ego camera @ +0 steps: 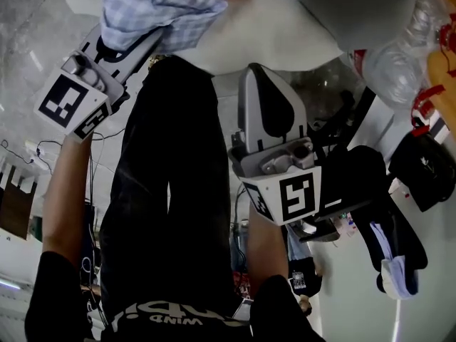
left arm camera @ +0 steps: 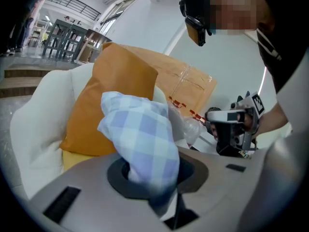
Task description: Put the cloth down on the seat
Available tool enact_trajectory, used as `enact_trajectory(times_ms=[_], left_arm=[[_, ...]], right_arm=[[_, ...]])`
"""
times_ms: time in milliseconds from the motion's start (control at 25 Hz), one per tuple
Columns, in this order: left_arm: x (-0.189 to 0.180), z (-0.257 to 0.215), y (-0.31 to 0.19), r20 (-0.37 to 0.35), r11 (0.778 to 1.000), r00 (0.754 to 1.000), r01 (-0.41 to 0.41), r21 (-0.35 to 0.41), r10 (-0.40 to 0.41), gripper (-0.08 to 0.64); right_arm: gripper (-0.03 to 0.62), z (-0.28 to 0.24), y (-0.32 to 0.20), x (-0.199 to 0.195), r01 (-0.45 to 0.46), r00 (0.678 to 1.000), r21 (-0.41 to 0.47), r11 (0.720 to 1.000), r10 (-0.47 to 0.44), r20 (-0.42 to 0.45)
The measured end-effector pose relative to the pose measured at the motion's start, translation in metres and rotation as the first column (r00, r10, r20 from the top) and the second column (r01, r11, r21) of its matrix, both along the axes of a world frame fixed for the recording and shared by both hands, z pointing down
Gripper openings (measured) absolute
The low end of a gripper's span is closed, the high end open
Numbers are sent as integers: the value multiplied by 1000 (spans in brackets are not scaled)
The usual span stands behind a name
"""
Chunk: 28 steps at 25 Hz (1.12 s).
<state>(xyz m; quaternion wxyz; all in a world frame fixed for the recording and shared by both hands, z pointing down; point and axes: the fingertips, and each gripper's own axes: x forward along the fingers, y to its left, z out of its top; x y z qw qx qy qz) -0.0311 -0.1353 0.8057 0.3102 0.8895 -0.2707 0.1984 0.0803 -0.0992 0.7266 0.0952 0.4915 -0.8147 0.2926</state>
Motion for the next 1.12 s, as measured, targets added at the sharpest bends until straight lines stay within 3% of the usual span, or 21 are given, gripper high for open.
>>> enact_trajectory(times_ms=[440, 760, 1120], left_arm=[[3, 65, -16, 7, 1000, 1000, -30, 8, 30, 97], [0, 106, -19, 60, 998, 997, -48, -50, 51, 97], [-16, 151, -33, 111, 993, 993, 42, -106, -31, 98]], right_arm=[[20, 13, -4, -5, 1, 1000, -26, 1000, -1, 0], [20, 18, -9, -7, 1, 1000, -42, 999, -1, -2], [20, 22, -14, -16, 22, 1000, -56, 998, -23, -1]])
